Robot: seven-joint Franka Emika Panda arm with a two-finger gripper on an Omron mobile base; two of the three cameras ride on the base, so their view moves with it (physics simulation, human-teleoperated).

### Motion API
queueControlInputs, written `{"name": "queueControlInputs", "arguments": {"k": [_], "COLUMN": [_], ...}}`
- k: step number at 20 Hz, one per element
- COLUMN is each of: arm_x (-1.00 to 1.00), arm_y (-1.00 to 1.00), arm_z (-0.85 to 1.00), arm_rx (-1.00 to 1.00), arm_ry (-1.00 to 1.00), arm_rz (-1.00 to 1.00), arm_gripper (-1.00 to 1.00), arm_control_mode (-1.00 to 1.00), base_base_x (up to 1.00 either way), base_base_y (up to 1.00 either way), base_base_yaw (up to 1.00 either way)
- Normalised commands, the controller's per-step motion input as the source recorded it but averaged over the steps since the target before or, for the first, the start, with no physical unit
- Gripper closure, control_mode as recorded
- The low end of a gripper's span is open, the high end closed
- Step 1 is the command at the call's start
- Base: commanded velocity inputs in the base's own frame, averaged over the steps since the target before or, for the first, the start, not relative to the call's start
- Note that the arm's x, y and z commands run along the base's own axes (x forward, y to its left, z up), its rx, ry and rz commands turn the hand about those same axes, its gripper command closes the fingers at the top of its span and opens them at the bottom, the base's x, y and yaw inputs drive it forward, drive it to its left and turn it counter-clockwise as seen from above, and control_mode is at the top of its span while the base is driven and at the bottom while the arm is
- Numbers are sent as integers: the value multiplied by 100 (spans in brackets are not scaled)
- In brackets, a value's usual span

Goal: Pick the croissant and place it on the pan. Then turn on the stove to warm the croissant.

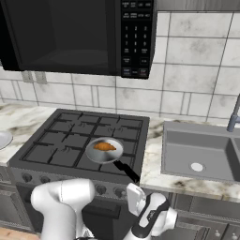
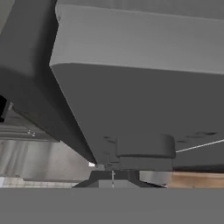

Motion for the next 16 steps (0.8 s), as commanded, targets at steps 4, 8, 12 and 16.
{"name": "queueControlInputs", "arguments": {"k": [4, 8, 12, 16], "arm_x": [8, 8, 9, 13], "arm_y": [6, 6, 4, 1], "arm_z": [-9, -15, -12, -14], "arm_rx": [0, -1, -1, 0], "arm_ry": [0, 0, 0, 0], "arm_rz": [0, 0, 0, 0], "arm_gripper": [100, 100, 100, 100], "arm_control_mode": [-100, -100, -100, -100], "base_base_x": [0, 0, 0, 0], "base_base_y": [0, 0, 0, 0], "base_base_yaw": [0, 0, 0, 0]}}
